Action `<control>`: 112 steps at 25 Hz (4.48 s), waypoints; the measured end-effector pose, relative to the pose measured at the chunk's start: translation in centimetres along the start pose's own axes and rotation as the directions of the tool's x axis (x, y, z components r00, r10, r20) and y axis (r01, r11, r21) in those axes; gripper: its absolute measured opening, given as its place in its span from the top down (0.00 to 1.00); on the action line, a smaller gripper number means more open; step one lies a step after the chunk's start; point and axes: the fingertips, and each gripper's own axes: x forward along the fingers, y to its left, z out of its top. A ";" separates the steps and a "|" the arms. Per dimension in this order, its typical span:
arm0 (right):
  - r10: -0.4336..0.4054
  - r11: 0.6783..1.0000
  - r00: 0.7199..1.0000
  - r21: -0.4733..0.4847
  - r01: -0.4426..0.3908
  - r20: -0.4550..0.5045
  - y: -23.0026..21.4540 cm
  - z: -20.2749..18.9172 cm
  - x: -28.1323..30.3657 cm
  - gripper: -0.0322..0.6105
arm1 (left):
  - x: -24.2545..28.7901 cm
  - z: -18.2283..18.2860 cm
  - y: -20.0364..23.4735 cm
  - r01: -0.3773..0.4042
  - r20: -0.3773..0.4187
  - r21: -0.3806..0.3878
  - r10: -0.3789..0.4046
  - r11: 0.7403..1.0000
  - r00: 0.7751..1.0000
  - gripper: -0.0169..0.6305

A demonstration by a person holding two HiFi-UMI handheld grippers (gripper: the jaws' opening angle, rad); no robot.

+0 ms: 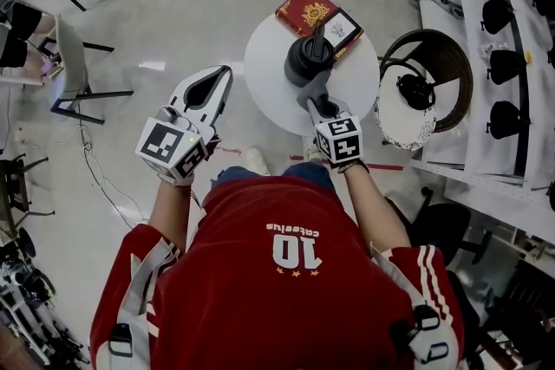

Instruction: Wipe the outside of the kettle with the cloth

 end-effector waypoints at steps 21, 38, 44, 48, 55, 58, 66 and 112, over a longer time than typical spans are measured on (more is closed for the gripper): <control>0.096 0.992 0.995 -0.087 -0.093 0.027 3.6 5.7 3.7 0.88 | -6.1 0.8 4.3 -0.151 0.038 -0.008 0.151 0.989 0.988 0.97; 0.158 0.978 0.986 -0.148 -0.147 0.060 -0.8 11.4 4.7 0.88 | -3.1 2.4 5.1 -0.248 0.088 -0.020 0.249 0.968 0.964 0.96; 0.168 0.976 0.982 -0.156 -0.154 0.083 -2.0 12.5 4.2 0.88 | -2.1 3.0 4.2 -0.262 0.097 -0.011 0.262 0.965 0.960 0.97; 0.183 0.971 0.975 -0.182 -0.158 0.126 -2.3 13.2 3.1 0.88 | -1.6 3.1 3.6 -0.266 0.103 -0.008 0.265 0.964 0.959 0.97; 0.137 0.980 0.959 -0.176 -0.094 0.249 -4.5 15.2 -0.4 0.88 | 0.0 3.6 2.0 -0.226 0.101 -0.004 0.225 0.974 0.969 0.97; 0.089 0.986 0.953 -0.162 -0.042 0.291 -6.9 15.7 -2.2 0.88 | 1.4 3.8 1.2 -0.202 0.097 0.003 0.201 0.979 0.975 0.96; -0.046 0.994 0.952 -0.080 0.074 0.304 -14.5 13.3 -5.4 0.88 | 5.9 3.5 -1.3 -0.140 0.068 0.015 0.138 0.990 0.988 0.97; 0.203 0.743 0.960 -0.609 -0.278 -0.190 -16.3 1.9 7.5 0.88 | 9.4 0.6 -4.3 -0.423 0.029 -0.017 0.423 0.906 0.906 0.97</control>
